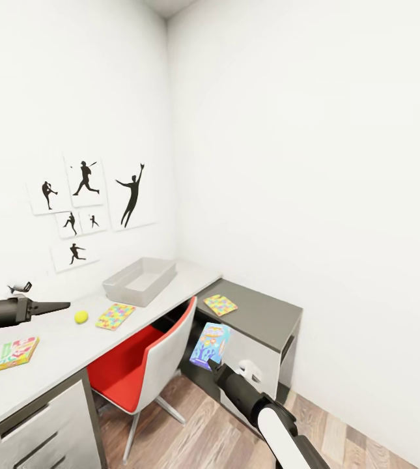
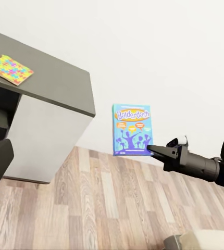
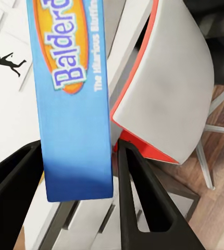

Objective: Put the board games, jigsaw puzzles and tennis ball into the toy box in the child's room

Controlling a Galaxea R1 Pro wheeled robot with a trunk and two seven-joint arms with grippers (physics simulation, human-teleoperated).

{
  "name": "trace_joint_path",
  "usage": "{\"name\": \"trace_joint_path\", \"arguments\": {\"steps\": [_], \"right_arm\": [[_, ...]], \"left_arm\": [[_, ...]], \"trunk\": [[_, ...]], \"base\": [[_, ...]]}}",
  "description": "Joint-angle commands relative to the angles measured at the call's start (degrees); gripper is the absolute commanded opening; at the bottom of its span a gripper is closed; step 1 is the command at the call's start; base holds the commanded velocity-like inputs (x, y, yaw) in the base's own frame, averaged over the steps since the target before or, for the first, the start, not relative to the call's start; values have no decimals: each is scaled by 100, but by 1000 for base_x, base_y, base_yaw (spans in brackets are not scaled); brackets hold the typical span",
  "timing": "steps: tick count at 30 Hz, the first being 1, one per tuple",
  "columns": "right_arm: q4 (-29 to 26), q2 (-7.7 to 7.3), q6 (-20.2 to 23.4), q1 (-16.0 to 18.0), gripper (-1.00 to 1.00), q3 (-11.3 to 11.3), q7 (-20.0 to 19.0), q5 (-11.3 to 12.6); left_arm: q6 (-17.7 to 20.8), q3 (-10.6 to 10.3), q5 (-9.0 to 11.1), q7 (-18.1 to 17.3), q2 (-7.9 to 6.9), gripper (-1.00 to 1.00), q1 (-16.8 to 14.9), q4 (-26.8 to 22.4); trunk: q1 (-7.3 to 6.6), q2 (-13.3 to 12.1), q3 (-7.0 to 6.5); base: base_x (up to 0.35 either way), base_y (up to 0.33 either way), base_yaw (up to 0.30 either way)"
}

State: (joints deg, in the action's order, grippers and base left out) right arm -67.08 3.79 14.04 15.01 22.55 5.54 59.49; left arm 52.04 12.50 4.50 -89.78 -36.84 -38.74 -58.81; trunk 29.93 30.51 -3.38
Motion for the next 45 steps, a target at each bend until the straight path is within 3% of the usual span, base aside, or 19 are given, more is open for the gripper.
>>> {"name": "trace_joint_path", "arguments": {"steps": [1,24,31,33,36,40,45], "right_arm": [[-10,-1,11,1,-100,4,44,54],[-71,-9,14,1,-100,4,47,54],[-553,-39,200,7,-100,-7,163,67],[-722,-70,440,38,-100,-26,329,70],[-1224,-80,1149,78,-100,-116,859,65],[-1739,-51,1964,177,-100,-514,1719,95],[-1911,-43,2218,231,-100,-774,1942,147]], "left_arm": [[61,-1,-3,-22,0,100,-2,1],[26,-1,-5,-22,2,100,-2,10],[26,4,-4,-22,-6,100,-2,10],[26,5,-3,-22,-6,100,-2,10],[26,7,-2,-22,-7,100,-2,10],[26,7,-8,-22,-7,100,-2,10],[26,7,-17,-22,-7,100,-2,10]], "trunk": [[3,3,2],[3,3,2],[3,3,2],[3,3,2],[3,3,2],[3,3,2],[3,3,2]], "base": [[115,39,6],[91,8,1],[22,0,0],[4,0,0],[2,0,0],[0,0,0],[92,25,0]]}}
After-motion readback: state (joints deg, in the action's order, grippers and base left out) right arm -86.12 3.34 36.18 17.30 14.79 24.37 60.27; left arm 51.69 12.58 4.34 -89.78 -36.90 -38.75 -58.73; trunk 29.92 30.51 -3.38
